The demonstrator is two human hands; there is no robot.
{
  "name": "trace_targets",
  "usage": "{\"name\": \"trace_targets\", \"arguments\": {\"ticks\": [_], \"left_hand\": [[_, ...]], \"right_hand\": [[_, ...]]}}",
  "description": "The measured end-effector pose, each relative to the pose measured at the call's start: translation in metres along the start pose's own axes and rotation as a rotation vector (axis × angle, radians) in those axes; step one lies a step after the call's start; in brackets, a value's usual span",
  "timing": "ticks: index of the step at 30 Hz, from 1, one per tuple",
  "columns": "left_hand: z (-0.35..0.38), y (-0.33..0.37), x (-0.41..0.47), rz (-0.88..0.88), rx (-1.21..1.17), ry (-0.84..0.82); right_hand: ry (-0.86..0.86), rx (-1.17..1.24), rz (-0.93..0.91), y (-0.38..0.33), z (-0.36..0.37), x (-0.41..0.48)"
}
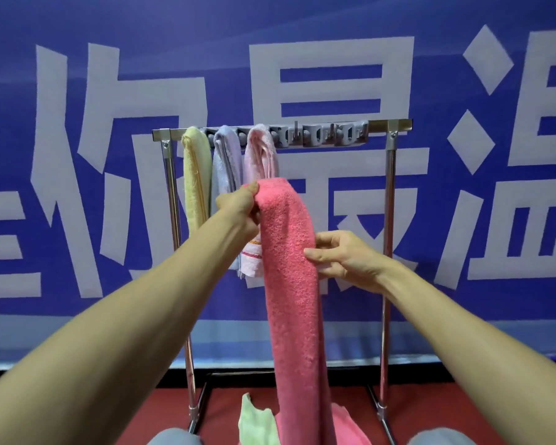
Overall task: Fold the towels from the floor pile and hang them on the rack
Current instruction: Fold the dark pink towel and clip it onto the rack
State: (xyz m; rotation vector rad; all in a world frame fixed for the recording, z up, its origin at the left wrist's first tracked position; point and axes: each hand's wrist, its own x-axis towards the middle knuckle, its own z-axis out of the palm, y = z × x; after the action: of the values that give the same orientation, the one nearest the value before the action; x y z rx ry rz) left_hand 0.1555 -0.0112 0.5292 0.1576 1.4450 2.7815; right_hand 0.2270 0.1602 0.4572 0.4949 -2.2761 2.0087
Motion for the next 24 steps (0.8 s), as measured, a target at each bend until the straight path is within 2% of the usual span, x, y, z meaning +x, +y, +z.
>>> {"name": "trace_targets", "arguments": {"ticks": [5, 12, 15, 19, 24], "left_hand": [[-0.027, -0.016, 0.017, -0.080, -0.013, 0.054], [-0.062, -0.059, 0.023, -0.203, -0.142, -0.241], [-0.086, -0.097, 0.025, -0.235, 0.010, -0.317], [-0.115, -0.143, 0.020, -0.268, 0.191, -0.305], [-0.141, -0.191, 0.014, -0.191, 0.455, -0.388]], "right_hand": [[0.145, -0.107, -0.011, 0.015, 0.010, 0.011], [0.316, -0.183, -0.066, 0.023, 0.020, 0.031], [0.375, -0.182, -0.030, 0.037, 0.017, 0.038], [0.427, -0.152, 0.070, 0.070, 0.015, 0.045], [0.500, -0.003, 0.206, 0.126, 0.009, 0.040]]}}
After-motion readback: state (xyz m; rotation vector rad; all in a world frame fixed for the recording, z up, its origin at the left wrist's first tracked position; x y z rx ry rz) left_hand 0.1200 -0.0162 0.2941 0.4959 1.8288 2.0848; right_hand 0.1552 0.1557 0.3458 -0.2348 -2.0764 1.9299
